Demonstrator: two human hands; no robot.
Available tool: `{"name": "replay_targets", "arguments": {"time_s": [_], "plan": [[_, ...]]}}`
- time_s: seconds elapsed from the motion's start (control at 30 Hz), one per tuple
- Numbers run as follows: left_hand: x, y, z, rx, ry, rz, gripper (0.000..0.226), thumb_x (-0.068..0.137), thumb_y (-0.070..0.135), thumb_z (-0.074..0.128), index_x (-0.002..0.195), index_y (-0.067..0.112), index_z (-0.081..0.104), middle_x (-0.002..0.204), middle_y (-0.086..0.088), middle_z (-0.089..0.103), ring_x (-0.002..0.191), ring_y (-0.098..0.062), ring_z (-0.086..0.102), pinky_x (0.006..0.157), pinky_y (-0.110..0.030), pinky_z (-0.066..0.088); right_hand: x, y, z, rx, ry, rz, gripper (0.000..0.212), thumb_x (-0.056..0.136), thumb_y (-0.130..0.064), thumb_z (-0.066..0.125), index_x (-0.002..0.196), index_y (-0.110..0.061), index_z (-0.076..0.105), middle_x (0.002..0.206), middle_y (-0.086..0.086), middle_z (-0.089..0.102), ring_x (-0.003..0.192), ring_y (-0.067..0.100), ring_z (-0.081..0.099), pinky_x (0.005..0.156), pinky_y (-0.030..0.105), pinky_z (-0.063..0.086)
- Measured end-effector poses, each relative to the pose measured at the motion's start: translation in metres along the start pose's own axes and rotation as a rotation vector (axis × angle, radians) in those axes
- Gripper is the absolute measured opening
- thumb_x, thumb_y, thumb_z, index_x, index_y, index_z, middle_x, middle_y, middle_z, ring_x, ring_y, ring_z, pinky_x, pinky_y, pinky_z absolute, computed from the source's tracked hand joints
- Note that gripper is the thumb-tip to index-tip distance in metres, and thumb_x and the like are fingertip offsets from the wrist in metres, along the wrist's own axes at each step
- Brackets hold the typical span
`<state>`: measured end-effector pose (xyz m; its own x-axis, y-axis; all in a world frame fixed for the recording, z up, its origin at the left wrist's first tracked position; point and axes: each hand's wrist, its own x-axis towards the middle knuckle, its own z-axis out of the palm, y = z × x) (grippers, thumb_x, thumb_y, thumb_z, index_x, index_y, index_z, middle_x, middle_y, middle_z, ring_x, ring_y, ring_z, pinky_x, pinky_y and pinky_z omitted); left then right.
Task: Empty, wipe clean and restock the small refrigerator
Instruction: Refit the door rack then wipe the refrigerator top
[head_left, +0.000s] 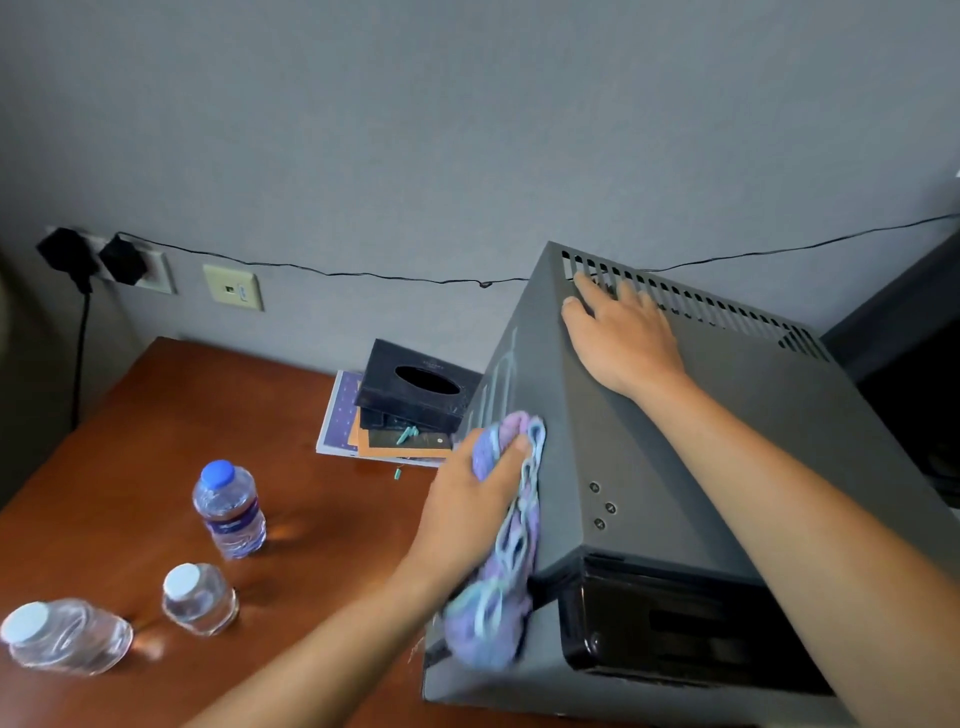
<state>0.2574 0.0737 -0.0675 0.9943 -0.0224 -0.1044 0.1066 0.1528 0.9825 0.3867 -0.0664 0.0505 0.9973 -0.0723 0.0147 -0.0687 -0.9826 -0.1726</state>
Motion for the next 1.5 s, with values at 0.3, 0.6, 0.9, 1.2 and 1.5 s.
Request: {"name": "replay_targets", "arguments": {"time_s": [0.3, 0.6, 0.9, 1.2, 1.5], "plan": [[0.228, 0.015, 0.008, 0.245, 0.088, 0.027, 0.063, 0.081, 0.084, 0.043, 0.115, 0.038, 0.07, 0.108, 0.01, 0.075, 0.105, -0.017, 0.069, 0.101, -0.043, 0.053, 0.008, 0.001, 0.003, -0.011, 0.059, -0.015, 0.06, 0.097, -0.053, 0.027, 0.156, -0.044, 0.03, 0.165, 0.007, 0.028, 0.152, 0.029, 0.019, 0.123, 0.049, 0.018], [0.199, 0.005, 0.009, 0.313, 0.113, 0.03, 0.054, 0.094, 0.073, 0.041, 0.108, 0.028, 0.066, 0.105, 0.005, 0.071, 0.103, -0.024, 0.066, 0.098, -0.043, 0.051, 0.006, 0.0, 0.0, -0.007, 0.068, -0.022, 0.057, 0.098, -0.05, 0.031, 0.154, -0.04, 0.036, 0.159, 0.009, 0.037, 0.149, 0.029, 0.025, 0.12, 0.048, 0.021], [-0.017, -0.05, 0.002, 0.253, 0.174, -0.088, 0.035, 0.097, 0.065, 0.048, 0.121, 0.045, 0.064, 0.11, 0.027, 0.067, 0.115, -0.01, 0.061, 0.095, -0.033, 0.048, -0.001, -0.004, -0.002, -0.005, 0.047, -0.01, 0.058, 0.1, -0.049, 0.028, 0.157, -0.039, 0.031, 0.164, 0.012, 0.029, 0.152, 0.03, 0.02, 0.123, 0.047, 0.016], [-0.015, -0.048, -0.004, 0.27, 0.125, -0.12, 0.033, 0.095, 0.071, 0.048, 0.103, 0.044, 0.065, 0.099, 0.025, 0.069, 0.105, -0.002, 0.064, 0.096, -0.035, 0.051, -0.002, -0.004, -0.001, -0.004, 0.033, 0.001, 0.059, 0.1, -0.05, 0.026, 0.159, -0.04, 0.026, 0.167, 0.01, 0.023, 0.154, 0.028, 0.014, 0.124, 0.045, 0.012], [0.21, -0.026, 0.003, 0.326, 0.128, -0.018, 0.061, 0.088, 0.079, 0.041, 0.111, 0.031, 0.069, 0.108, 0.005, 0.073, 0.103, -0.021, 0.067, 0.1, -0.044, 0.052, 0.004, -0.002, -0.001, -0.002, 0.054, -0.007, 0.06, 0.097, -0.052, 0.031, 0.156, -0.043, 0.031, 0.166, 0.007, 0.025, 0.154, 0.025, 0.016, 0.124, 0.048, 0.015]]}}
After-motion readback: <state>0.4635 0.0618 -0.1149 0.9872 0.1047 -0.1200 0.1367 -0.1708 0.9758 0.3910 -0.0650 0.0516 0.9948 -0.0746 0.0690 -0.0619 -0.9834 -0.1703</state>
